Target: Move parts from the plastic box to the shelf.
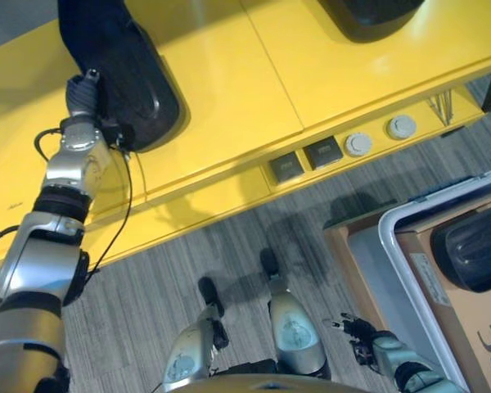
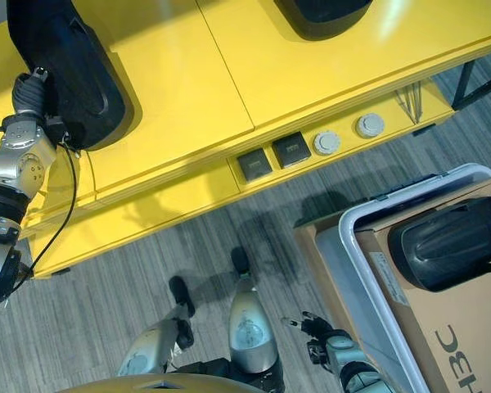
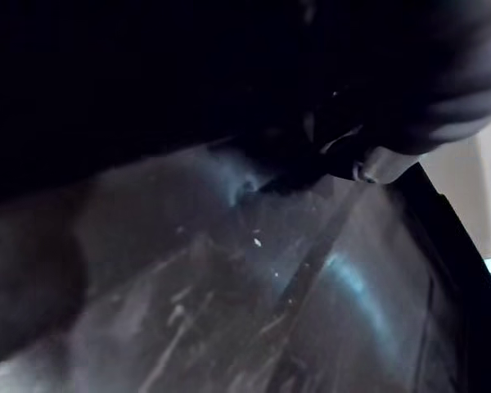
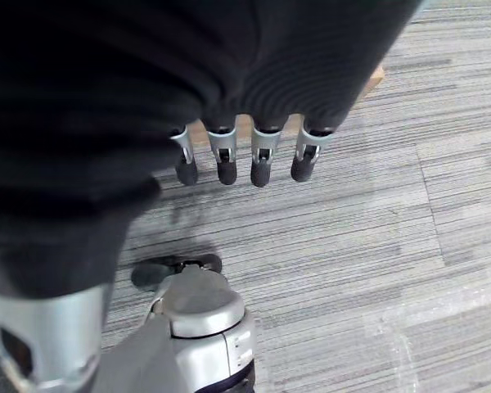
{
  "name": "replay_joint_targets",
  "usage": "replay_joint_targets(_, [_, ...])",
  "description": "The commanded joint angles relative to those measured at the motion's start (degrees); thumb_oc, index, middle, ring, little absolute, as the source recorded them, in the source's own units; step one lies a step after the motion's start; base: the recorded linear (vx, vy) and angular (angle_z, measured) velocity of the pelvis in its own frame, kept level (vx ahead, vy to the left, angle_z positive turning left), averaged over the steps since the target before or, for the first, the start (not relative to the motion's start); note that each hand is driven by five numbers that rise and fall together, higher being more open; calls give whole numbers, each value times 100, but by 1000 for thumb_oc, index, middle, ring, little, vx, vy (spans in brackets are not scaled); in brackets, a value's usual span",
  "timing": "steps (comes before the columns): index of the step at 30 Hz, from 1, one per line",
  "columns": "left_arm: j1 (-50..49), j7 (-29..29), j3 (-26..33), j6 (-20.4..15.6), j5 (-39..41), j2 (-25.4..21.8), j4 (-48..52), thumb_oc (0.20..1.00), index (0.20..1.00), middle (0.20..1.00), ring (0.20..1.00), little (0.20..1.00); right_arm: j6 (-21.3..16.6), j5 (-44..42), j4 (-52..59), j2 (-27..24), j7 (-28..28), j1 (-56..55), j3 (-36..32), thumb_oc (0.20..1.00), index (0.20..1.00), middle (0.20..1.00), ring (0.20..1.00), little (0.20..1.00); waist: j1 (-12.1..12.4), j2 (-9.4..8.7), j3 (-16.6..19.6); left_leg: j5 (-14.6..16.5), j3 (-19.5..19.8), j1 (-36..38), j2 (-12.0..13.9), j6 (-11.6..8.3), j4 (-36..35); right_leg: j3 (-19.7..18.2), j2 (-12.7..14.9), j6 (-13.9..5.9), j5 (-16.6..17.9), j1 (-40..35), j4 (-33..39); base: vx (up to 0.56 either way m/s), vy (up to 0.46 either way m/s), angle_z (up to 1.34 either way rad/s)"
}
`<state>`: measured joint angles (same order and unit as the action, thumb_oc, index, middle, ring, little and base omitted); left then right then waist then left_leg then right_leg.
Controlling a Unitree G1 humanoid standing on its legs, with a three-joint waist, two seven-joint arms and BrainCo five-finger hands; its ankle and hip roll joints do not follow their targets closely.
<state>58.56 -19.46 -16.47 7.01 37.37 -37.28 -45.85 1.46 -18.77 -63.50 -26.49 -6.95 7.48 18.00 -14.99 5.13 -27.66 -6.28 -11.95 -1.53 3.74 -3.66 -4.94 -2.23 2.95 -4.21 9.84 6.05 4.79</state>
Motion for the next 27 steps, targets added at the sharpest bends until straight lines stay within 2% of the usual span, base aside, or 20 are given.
replay_joint_targets(1, [76, 384, -379, 351, -407, -277, -506, 200, 200, 200, 200, 200, 53, -158, -89, 58, 46, -100, 283, 1000, 1000, 1000, 1000, 1000, 21, -311, 172, 589, 126, -58, -87, 216, 111, 2, -29, 41, -885, 163, -584, 0, 0, 0])
replay_joint_targets(3, [100, 617, -479, 433, -447, -306, -535, 200, 200, 200, 200, 200, 58, -183, -78, 53, 56, -89, 292, 1000, 1000, 1000, 1000, 1000, 17, -295, 148, 581, 115, -49, -83, 211, 101, 7, -27, 41, -876, 150, -561, 0, 0, 0])
replay_joint_targets(4, [101, 727, -513, 473, -551, -324, -531, 244, 244, 244, 244, 244, 52, -179, -80, 49, 51, -87, 287, 1000, 1000, 1000, 1000, 1000, 17, -287, 141, 577, 111, -44, -80, 208, 101, 8, -27, 40, -873, 142, -553, 0, 0, 0])
replay_joint_targets(5, [77, 767, -568, 503, -627, -354, -476, 664, 664, 664, 664, 664, 69, -153, -60, 42, 47, -92, 263, 1000, 1000, 1000, 1000, 1000, 21, -277, 141, 570, 107, -36, -76, 203, 100, 11, -24, 41, -866, 128, -540, 0, 0, 0])
replay_joint_targets(6, [73, 760, -590, 508, -624, -359, -456, 664, 664, 664, 664, 664, 77, -151, -54, 38, 46, -93, 257, 1000, 1000, 1000, 1000, 1000, 21, -275, 141, 571, 103, -31, -77, 203, 98, 11, -22, 40, -863, 122, -534, 0, 0, 0])
replay_joint_targets(7, [70, 783, -626, 511, -637, -370, -428, 1000, 1000, 1000, 1000, 1000, 79, -157, -44, 33, 50, -94, 248, 1000, 1000, 1000, 1000, 1000, 23, -270, 138, 571, 98, -25, -79, 202, 96, 15, -17, 37, -859, 112, -521, 0, 0, 0])
replay_joint_targets(13, [118, 755, -636, 484, -2, -352, -388, 1000, 1000, 1000, 1000, 1000, 40, -240, -88, 27, 64, -95, 238, 1000, 1000, 1000, 1000, 1000, 11, -244, 161, 561, 76, -3, -74, 190, 99, 23, -16, 39, -852, 66, -487, 6, -2, 0])
replay_joint_targets(14, [107, 556, -557, 499, 563, -206, -377, 1000, 1000, 1000, 1000, 1000, 66, -224, -72, 46, 59, -78, 248, 1000, 1000, 1000, 1000, 1000, 3, -252, 163, 568, 64, 14, -69, 185, 98, 28, -15, 42, -853, 48, -473, 0, 0, 0])
replay_joint_targets(17, [108, 267, -391, 489, 1131, 55, -414, 1000, 1000, 1000, 1000, 1000, 61, -279, -78, 110, 91, -74, 299, 1000, 1000, 1000, 1000, 1000, -13, -283, 191, 575, 48, 16, -53, 183, 113, 30, -28, 57, -860, 34, -468, 10, -25, 3])
replay_joint_targets(20, [128, -137, -238, 325, 1480, 371, -488, 1000, 1000, 1000, 1000, 1000, 70, -316, -85, 188, 125, -26, 374, 1000, 1000, 1000, 1000, 1000, -31, -330, 195, 573, 37, -2, -24, 175, 133, 19, -49, 74, -867, 50, -484, 4, -53, 3])
replay_joint_targets(23, [138, -240, -204, 227, 1722, 470, -499, 1000, 1000, 1000, 1000, 1000, 75, -360, -83, 210, 145, -7, 400, 1000, 1000, 1000, 1000, 1000, -37, -344, 197, 574, 35, -7, -16, 172, 134, 11, -58, 78, -869, 61, -489, 0, -27, 1])
replay_joint_targets(25, [95, -238, -113, 125, 2169, 723, -491, 1000, 1000, 1000, 1000, 1000, 73, -410, -86, 261, 181, 16, 444, 1000, 1000, 1000, 1000, 1000, -54, -374, 186, 569, 23, -13, -1, 163, 128, -3, -80, 90, -872, 76, -492, -7, -50, -2])
replay_joint_targets(27, [53, -271, -83, 71, 2042, 861, -441, 1000, 1000, 1000, 1000, 1000, 75, -434, -96, 296, 192, 25, 434, 1000, 1000, 1000, 1000, 1000, -54, -381, 181, 568, 18, -8, 12, 158, 123, -7, -90, 95, -877, 79, -496, -5, -34, -3])
